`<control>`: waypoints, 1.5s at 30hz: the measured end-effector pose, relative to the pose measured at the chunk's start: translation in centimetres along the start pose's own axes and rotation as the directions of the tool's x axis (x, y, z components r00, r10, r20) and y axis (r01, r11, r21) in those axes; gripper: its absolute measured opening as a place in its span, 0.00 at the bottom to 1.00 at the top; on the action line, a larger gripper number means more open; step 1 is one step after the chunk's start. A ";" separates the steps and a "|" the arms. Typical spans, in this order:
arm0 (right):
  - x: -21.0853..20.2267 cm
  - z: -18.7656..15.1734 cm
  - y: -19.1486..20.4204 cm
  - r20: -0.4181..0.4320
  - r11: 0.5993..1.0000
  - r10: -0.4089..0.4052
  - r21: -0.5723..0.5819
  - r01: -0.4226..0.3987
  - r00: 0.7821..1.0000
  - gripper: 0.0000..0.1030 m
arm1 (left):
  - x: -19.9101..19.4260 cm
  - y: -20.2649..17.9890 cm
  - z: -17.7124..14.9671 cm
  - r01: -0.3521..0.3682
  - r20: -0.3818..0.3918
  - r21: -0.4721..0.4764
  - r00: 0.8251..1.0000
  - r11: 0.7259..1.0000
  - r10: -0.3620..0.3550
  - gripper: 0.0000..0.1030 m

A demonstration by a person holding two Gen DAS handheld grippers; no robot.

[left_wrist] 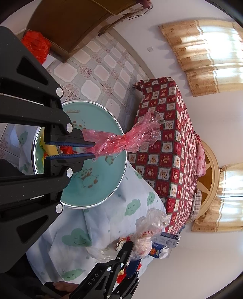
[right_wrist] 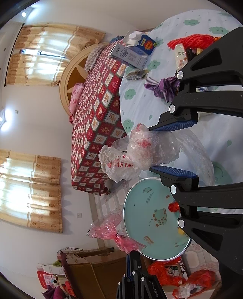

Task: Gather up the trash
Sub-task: 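Carry the pink bag over the teal bucket with the left gripper while the right carries the clear bag, then open the left gripper to drop the pink bag while the right drops the clear bag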

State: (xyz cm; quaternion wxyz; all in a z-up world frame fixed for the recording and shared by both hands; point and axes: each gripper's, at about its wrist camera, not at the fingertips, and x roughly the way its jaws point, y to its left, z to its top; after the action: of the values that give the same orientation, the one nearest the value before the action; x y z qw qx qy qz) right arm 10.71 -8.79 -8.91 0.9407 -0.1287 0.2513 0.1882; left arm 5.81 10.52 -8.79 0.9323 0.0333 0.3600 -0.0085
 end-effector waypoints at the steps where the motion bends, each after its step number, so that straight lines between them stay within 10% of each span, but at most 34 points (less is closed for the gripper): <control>1: 0.1 0.1 0.2 0.000 1.000 0.000 -0.002 0.000 1.000 0.35 | 0.0 0.2 0.0 -0.004 0.000 -0.004 1.000 1.000 0.004 0.07; 45: 3.0 1.9 5.0 -0.022 0.994 0.067 -0.090 -0.069 0.997 0.35 | 0.7 3.2 -0.8 -0.041 -0.022 -0.066 0.999 0.997 0.040 0.07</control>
State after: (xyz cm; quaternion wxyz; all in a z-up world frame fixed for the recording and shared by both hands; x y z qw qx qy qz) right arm 11.82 -2.80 -9.58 0.9245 -0.1643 0.2555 0.2302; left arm 5.90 13.75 -9.65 0.9291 0.0096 0.3690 0.0228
